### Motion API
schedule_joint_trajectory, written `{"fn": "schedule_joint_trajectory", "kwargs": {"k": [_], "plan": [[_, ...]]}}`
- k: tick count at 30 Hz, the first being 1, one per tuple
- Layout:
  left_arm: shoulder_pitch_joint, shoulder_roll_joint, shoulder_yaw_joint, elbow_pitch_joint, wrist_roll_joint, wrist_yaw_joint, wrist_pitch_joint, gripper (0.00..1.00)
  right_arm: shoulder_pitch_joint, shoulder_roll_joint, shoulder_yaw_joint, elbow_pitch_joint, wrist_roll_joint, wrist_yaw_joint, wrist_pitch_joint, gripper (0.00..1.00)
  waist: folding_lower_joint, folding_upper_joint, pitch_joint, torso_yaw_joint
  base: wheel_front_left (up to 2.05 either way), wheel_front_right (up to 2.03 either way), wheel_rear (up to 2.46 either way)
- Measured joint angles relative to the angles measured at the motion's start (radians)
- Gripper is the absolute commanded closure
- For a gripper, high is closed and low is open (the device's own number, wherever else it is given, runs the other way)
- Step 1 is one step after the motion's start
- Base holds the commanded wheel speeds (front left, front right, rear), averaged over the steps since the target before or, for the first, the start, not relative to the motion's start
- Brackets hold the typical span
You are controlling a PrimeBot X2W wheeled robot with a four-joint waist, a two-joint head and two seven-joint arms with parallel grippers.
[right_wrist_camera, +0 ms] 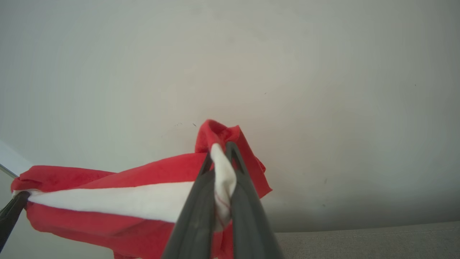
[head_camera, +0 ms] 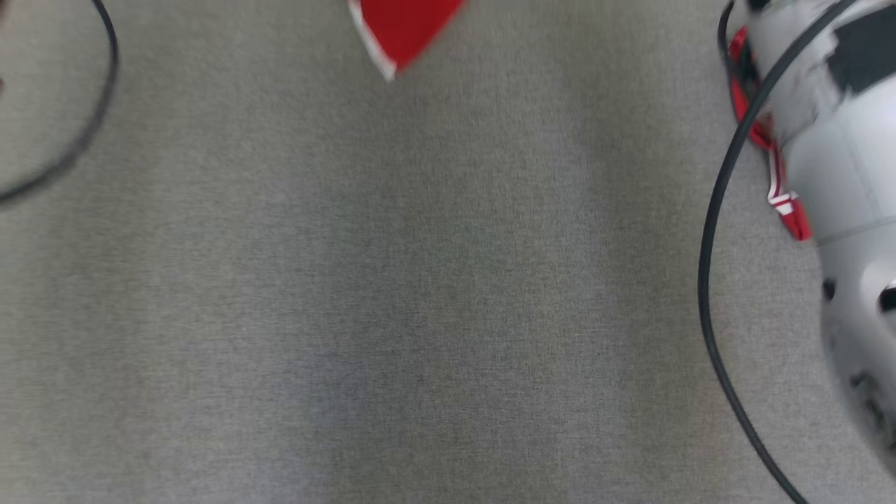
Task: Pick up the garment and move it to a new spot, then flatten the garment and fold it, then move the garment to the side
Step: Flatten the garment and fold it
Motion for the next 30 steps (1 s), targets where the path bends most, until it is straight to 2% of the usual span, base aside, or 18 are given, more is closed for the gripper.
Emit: {"fn": "schedule_joint_trajectory", "kwargs": {"k": [4,10,15,23,27,30], "plan": [[-0.156,-0.013,-0.053,0.066,0.013,0.000,-0.034,1.00,-0.146,0.019,-0.018,0.104,-0.044,0.000,-0.075,1.00,0.0000,0.0000,0.034,-0.021,0.00,0.00,0.00],[-0.300,-0.072,-0.041,0.141,0.008,0.002,-0.111,1.00,-0.274,0.015,-0.043,0.189,-0.075,0.000,-0.153,1.00,-0.0004,-0.0002,0.049,-0.053,0.00,0.00,0.00],[-0.328,-0.108,-0.056,0.209,0.018,0.002,-0.173,1.00,-0.317,0.005,-0.049,0.219,-0.076,0.000,-0.205,1.00,-0.0004,-0.0002,0.081,-0.057,0.00,0.00,0.00],[-0.216,-0.106,-0.070,0.224,-0.008,0.001,-0.225,1.00,-0.215,-0.029,0.025,0.150,-0.044,0.000,-0.196,1.00,-0.0002,-0.0001,0.147,-0.055,0.00,0.00,0.00],[-0.107,-0.078,-0.064,0.160,-0.016,0.006,-0.234,1.00,-0.095,-0.038,0.080,0.050,0.017,0.000,-0.179,1.00,-0.0002,-0.0001,0.151,-0.061,0.00,0.00,0.00],[0.001,-0.060,-0.023,0.077,-0.043,0.033,-0.238,1.00,0.022,-0.061,0.130,-0.048,0.068,0.000,-0.176,1.00,-0.0005,-0.0002,0.136,-0.065,0.00,0.00,0.00]]}}
